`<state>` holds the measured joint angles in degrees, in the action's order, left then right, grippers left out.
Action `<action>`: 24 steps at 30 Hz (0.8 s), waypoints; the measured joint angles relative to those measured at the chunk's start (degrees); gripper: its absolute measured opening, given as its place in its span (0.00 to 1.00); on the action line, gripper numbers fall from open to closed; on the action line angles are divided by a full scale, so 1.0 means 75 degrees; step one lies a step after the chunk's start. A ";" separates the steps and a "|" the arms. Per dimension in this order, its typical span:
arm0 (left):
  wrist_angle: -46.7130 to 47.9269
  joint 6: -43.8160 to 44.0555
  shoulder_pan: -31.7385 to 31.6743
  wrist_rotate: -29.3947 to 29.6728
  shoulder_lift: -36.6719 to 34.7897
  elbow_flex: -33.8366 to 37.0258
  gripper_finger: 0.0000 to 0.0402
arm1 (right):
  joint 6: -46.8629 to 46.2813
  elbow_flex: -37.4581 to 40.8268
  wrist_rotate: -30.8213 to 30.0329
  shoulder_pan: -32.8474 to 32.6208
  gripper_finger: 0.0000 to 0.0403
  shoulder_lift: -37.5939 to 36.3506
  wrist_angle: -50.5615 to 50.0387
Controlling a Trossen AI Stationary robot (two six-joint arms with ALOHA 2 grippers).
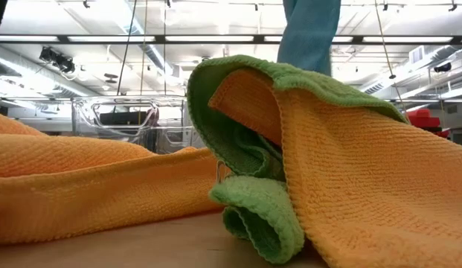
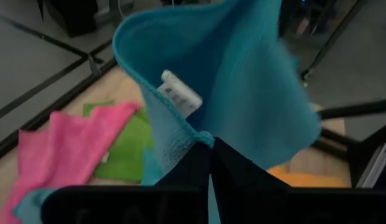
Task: Fold microfiber towels
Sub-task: Fold the left blue towel
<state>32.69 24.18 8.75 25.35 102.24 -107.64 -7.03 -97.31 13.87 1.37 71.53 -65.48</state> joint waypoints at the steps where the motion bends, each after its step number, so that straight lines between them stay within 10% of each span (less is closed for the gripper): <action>1: 0.0013 -0.0027 -0.0023 -0.0001 0.0001 -0.0104 0.05 | 0.0009 -0.0038 -0.0038 0.0000 0.03 0.0001 -0.0115; 24: -0.0017 -0.1373 -0.0780 -0.0494 0.0011 -0.1762 0.05 | 0.0770 -0.1492 -0.0076 0.1063 0.03 -0.0003 -0.1361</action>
<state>32.57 13.89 2.90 21.64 102.32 -120.86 -1.25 -108.51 13.30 9.34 71.50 -75.69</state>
